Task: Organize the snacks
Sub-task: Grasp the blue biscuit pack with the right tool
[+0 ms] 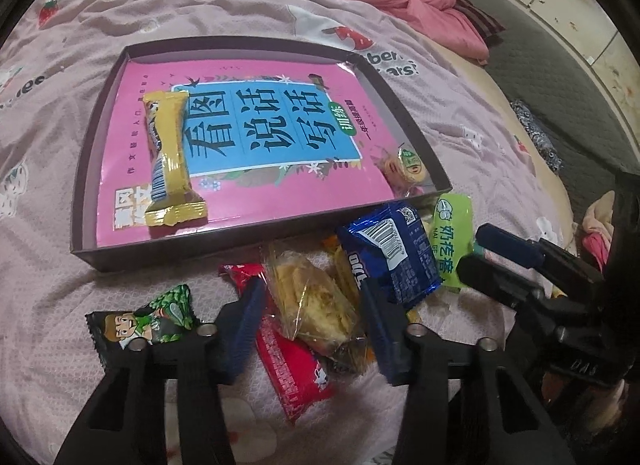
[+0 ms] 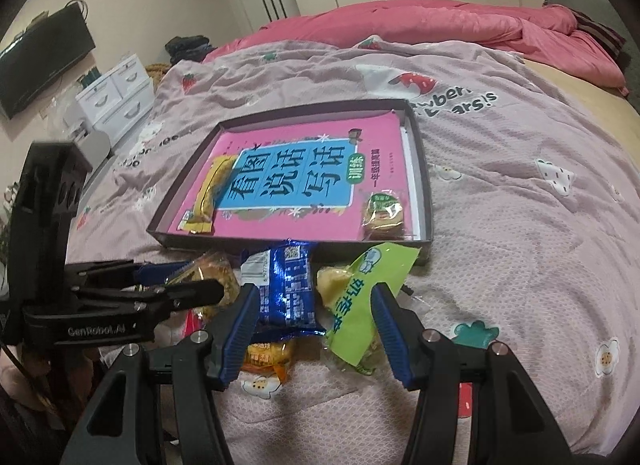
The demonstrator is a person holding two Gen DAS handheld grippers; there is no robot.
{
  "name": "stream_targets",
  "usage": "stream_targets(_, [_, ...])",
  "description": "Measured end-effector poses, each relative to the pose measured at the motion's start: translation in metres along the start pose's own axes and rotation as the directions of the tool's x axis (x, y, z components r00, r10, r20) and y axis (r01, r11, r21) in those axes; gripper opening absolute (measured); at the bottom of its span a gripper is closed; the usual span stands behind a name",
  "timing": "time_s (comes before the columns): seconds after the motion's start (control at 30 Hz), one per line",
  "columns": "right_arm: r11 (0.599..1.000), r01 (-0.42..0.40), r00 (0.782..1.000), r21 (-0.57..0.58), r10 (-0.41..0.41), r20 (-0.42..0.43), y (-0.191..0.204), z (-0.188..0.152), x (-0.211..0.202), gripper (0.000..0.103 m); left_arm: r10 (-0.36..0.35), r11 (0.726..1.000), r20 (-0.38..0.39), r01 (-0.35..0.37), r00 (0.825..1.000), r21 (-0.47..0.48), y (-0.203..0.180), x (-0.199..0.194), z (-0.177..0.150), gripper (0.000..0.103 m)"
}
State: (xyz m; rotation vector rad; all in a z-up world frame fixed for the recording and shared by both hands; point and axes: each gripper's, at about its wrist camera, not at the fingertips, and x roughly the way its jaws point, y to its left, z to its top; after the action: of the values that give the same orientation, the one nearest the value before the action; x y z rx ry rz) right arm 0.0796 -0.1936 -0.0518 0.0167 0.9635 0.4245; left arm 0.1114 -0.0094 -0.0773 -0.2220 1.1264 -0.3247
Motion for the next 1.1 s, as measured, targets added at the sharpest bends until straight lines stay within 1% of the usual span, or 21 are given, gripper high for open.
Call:
stream_targets(0.03, [1.0, 0.001, 1.0, -0.01, -0.001, -0.007, 0.002, -0.001, 0.002, 0.057, 0.002, 1.0, 0.002, -0.002, 1.0, 0.005, 0.0, 0.001, 0.001, 0.044])
stream_targets(0.13, [0.999, 0.008, 1.0, -0.044, -0.009, -0.024, 0.009, -0.002, 0.007, 0.057, -0.008, 1.0, -0.002, 0.008, 1.0, 0.008, -0.001, 0.002, 0.004, 0.043])
stream_targets(0.23, [0.996, 0.011, 0.999, -0.091, -0.014, -0.038, 0.019, -0.003, 0.015, 0.057, -0.012, 1.0, -0.012, 0.012, 1.0, 0.012, -0.001, 0.006, 0.007, 0.043])
stream_targets(0.43, [0.991, 0.016, 0.998, -0.136, -0.024, -0.061, 0.029, -0.006, 0.026, 0.057, -0.022, 1.0, -0.027, 0.023, 0.999, 0.017, -0.001, 0.011, 0.011, 0.043])
stream_targets(0.7, [0.984, 0.025, 0.996, -0.176, -0.04, -0.082, 0.041, -0.007, 0.042, 0.057, -0.008, 0.999, -0.044, 0.009, 0.999, 0.032, -0.002, 0.018, 0.013, 0.043])
stream_targets(0.77, [0.982, 0.031, 0.995, -0.186, -0.048, -0.083, 0.044, -0.008, 0.046, 0.058, -0.008, 0.999, -0.049, 0.009, 0.999, 0.031, -0.001, 0.019, 0.013, 0.043])
stream_targets(0.8, [0.977, 0.051, 0.995, -0.205, -0.067, -0.075, 0.048, -0.008, 0.05, 0.058, -0.007, 1.0, -0.049, 0.009, 0.999, 0.029, 0.0, 0.02, 0.013, 0.043])
stream_targets(0.83, [0.977, 0.051, 0.995, -0.205, -0.067, -0.075, 0.048, -0.008, 0.05, 0.058, -0.007, 1.0, -0.051, 0.008, 0.999, 0.029, 0.001, 0.02, 0.013, 0.041])
stream_targets(0.93, [0.971, 0.066, 0.994, -0.228, -0.084, -0.07, 0.05, -0.009, 0.056, 0.058, -0.001, 1.0, -0.056, 0.002, 0.998, 0.028, 0.002, 0.022, 0.014, 0.041])
stream_targets(1.03, [0.963, 0.083, 0.993, -0.258, -0.101, -0.058, 0.053, -0.011, 0.058, 0.053, 0.001, 1.0, -0.06, 0.001, 0.998, 0.026, 0.003, 0.023, 0.014, 0.041])
stream_targets(1.1, [0.959, 0.085, 0.993, -0.272, -0.103, -0.05, 0.053, -0.012, 0.057, 0.052, -0.003, 1.0, -0.062, 0.004, 0.998, 0.027, 0.003, 0.023, 0.013, 0.04])
